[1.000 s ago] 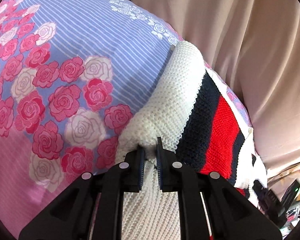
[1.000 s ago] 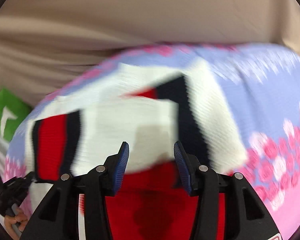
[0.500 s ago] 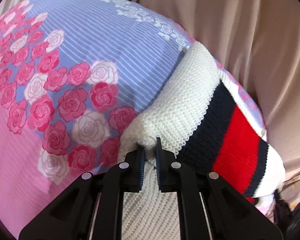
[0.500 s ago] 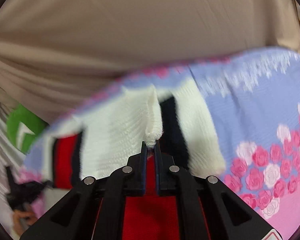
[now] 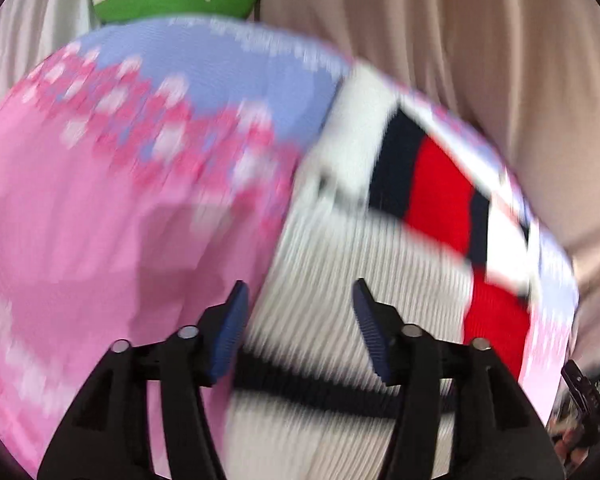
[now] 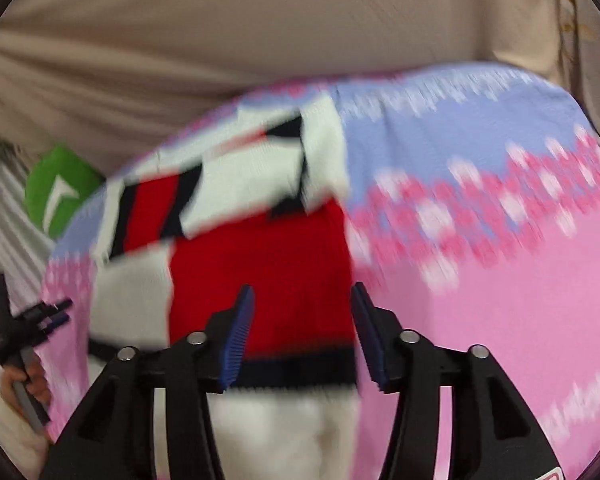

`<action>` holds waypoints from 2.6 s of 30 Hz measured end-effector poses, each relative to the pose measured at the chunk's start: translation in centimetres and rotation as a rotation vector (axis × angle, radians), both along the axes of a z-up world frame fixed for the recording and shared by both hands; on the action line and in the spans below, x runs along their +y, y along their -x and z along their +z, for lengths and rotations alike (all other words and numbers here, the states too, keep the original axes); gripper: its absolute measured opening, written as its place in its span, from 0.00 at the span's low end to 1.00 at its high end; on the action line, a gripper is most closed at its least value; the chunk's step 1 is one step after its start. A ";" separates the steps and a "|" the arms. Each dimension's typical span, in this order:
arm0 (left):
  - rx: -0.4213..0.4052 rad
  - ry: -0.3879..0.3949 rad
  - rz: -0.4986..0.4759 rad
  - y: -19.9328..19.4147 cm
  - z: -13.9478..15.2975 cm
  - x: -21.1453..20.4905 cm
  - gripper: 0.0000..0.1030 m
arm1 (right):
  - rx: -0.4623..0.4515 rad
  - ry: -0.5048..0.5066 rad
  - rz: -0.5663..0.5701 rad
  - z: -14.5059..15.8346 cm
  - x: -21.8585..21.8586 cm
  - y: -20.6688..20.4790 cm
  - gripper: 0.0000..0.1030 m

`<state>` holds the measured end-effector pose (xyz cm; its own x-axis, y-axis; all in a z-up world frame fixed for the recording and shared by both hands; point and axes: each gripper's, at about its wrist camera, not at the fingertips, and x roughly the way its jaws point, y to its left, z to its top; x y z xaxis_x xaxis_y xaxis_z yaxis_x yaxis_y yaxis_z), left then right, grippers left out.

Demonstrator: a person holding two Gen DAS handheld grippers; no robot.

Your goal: Fold small clothes

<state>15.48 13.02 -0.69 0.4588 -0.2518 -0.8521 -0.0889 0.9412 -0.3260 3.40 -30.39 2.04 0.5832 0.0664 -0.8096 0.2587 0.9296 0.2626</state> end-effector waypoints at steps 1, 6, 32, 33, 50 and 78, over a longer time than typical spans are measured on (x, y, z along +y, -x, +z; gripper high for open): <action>0.032 0.012 -0.014 1.8 -0.5 0.5 0.62 | 0.042 0.001 0.002 -0.7 0.2 2.4 0.50; 0.222 0.121 0.014 10.5 -4.9 2.0 0.62 | 0.240 -0.113 -0.014 -6.1 1.2 12.2 0.50; 0.208 0.029 -0.205 17.1 -0.6 -0.1 0.10 | 0.211 -0.049 0.116 -2.7 6.4 16.6 0.08; 0.223 0.021 -0.221 17.8 -0.7 -0.1 0.10 | 0.235 -0.042 0.136 -2.8 6.5 17.6 0.08; 0.628 -0.036 -0.357 31.5 -5.2 1.7 0.10 | 0.699 -0.206 0.322 -7.0 7.9 31.9 0.07; 0.072 0.001 -0.102 -4.1 -2.7 -7.7 0.16 | 0.058 -0.113 -0.073 -3.6 -2.2 -4.2 0.09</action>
<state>19.55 5.31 -3.41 0.3686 -0.2947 -0.8816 -0.0158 0.9463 -0.3229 7.60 -32.57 -1.59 0.5419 0.1182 -0.8321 0.3423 0.8732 0.3470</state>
